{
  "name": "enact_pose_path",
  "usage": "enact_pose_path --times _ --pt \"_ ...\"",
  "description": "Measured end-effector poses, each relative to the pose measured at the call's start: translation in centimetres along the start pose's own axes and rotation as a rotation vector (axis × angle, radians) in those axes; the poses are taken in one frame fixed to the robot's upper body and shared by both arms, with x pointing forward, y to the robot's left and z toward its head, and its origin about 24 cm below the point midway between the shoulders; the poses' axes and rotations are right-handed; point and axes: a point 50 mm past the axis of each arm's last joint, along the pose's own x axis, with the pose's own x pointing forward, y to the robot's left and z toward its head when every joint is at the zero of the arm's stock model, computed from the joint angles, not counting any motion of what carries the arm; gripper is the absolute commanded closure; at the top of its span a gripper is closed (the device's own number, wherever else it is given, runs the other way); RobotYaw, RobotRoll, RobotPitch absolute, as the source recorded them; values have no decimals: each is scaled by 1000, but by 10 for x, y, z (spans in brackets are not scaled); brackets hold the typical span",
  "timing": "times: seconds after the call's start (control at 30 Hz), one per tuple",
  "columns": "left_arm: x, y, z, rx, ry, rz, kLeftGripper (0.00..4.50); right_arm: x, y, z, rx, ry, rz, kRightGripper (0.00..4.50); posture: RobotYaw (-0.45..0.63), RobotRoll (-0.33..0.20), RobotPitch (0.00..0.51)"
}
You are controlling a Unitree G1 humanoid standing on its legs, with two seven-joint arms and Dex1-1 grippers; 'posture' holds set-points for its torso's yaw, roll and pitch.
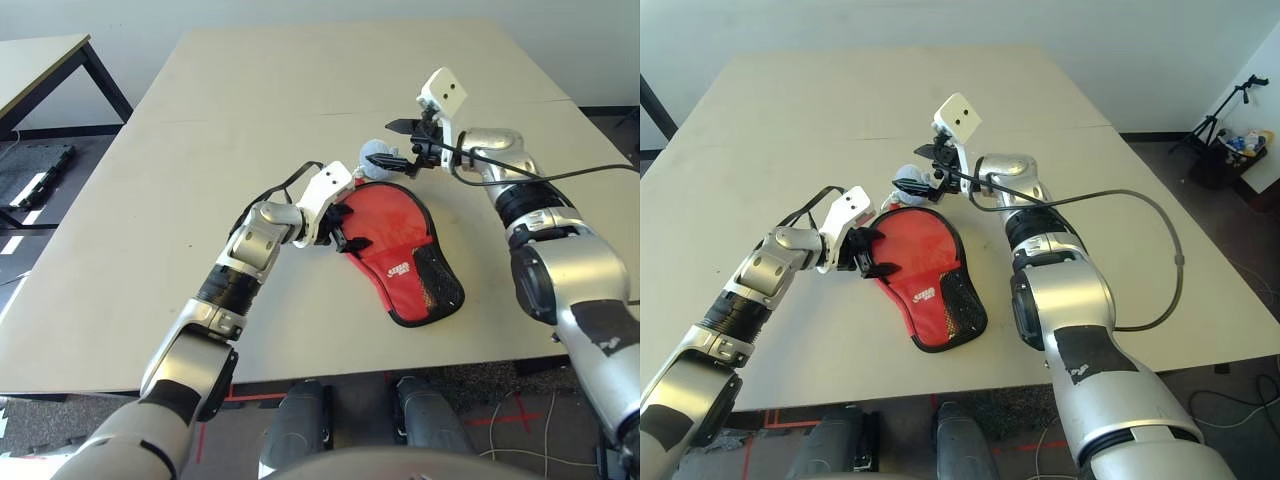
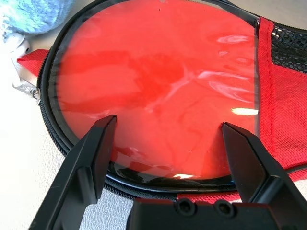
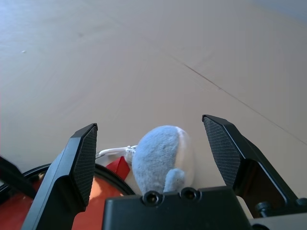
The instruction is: Store the ping-pong paddle in its case and zip it.
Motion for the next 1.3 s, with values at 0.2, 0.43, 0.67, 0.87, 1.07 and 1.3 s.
enact_pose_path --times 0.2,0.43,0.67,0.87,1.07,1.3 --pt "-1 -3 -1 -8 1 10 27 5 3 -14 38 95 -73 0 13 0 102" --pt "-4 -7 -2 -20 -3 14 27 5 6 -29 64 183 -110 0 28 0 109" --pt "-5 -9 -1 -21 -3 15 27 11 15 -36 77 212 -112 0 36 0 114" --pt "-5 -11 -1 -22 -4 15 0 13 17 -37 70 221 -128 832 41 0 119" --pt "-5 -12 0 -23 -3 13 0 12 15 -40 74 226 -165 2713 36 0 120" --pt "-3 -14 1 -23 -7 7 0 0 5 -49 92 235 -204 4487 33 0 118"
